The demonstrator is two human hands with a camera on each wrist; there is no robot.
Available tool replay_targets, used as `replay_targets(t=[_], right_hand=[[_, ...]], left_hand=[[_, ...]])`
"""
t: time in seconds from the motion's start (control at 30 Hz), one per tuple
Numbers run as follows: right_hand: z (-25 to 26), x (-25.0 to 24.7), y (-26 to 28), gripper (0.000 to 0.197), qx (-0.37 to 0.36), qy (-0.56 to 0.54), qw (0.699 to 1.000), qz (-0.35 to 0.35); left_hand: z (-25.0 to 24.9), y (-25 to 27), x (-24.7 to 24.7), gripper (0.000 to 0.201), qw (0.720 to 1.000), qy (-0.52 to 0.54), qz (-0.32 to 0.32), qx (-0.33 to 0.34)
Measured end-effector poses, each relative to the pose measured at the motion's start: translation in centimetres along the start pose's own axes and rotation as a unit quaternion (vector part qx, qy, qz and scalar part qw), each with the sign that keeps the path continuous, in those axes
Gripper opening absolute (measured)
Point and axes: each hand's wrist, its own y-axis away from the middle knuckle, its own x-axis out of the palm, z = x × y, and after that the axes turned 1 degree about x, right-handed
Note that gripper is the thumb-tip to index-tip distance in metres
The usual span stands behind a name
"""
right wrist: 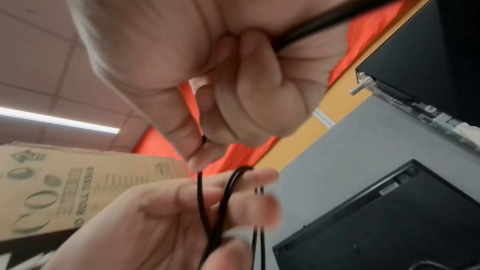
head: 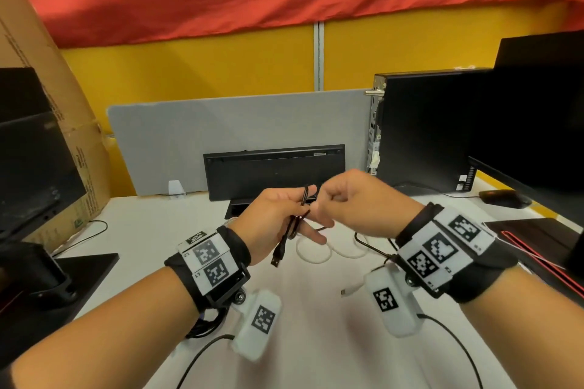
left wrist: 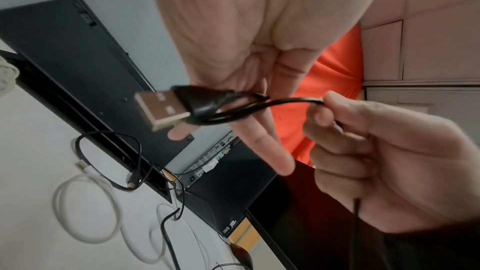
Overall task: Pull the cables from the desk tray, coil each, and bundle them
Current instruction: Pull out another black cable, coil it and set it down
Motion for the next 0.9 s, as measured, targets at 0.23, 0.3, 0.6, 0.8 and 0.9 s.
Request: replay_targets(t=[0.23, 0.3, 0.6, 0.8, 0.9], right_hand=[[-2.1, -0.8, -1.8, 0.018, 0.007, -0.060, 0.986, -0.153], [-2.9, -0.1, -1.9, 0.015, 0.010, -0.072, 0.981, -0.180], [-5.7, 3.0, -1.4, 0.029, 0.053, -0.019, 0.991, -0.120], [-5.1, 4.3, -0.9, 0.028, 0.081, 0.029, 0.996, 0.040], [-4.7, 4.1, -0.2, 0.034, 0.093, 0.080, 0.987, 0.101]], left_hand=[[0.1, 0.0, 0.4, 0.037, 1.000, 0.007, 0.023, 0.002], [0.2, 0.0, 0.5, 0.031, 0.999, 0.031, 0.024, 0.002], [-0.1, 0.2, 0.9, 0.040, 0.982, 0.181, 0.056, 0.008], [0.2, 0.1, 1.0, 0.042, 0.985, 0.165, 0.022, 0.036], [0.3, 0.0, 0.5, 0.040, 0.976, 0.210, -0.008, 0.051]])
